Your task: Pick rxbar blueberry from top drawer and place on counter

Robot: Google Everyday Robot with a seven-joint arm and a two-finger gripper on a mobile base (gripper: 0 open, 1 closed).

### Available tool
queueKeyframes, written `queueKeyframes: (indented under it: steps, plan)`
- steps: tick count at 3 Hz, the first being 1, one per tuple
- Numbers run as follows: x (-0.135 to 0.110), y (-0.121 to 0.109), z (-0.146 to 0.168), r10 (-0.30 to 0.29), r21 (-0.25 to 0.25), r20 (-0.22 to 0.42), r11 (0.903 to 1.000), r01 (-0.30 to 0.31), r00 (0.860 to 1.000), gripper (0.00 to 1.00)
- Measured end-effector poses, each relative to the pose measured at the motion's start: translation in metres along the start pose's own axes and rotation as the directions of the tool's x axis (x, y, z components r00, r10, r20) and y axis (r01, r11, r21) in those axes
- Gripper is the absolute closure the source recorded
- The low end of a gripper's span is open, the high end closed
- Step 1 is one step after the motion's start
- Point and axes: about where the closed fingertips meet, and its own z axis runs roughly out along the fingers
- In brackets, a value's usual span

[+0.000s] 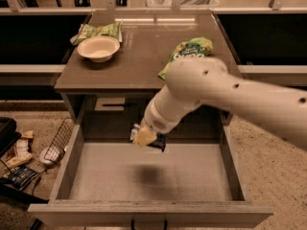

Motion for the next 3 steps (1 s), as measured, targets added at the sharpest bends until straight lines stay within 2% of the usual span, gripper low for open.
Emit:
queueKeyframes:
  steps: [1, 2, 3]
  plan:
    - [-0.044, -0.006, -0.066, -0.124, -0.034, 0.055, 0.9914, 0.126, 0.991, 1.00]
    - [-0.079, -0.019, -0.114, -0.198, -0.068, 0.060, 0.9770, 0.202, 0.978, 1.00]
    - [-0.122, -0.049, -0.169, -0.236, 0.036, 0.078, 0.9715, 0.234, 0.969, 1.00]
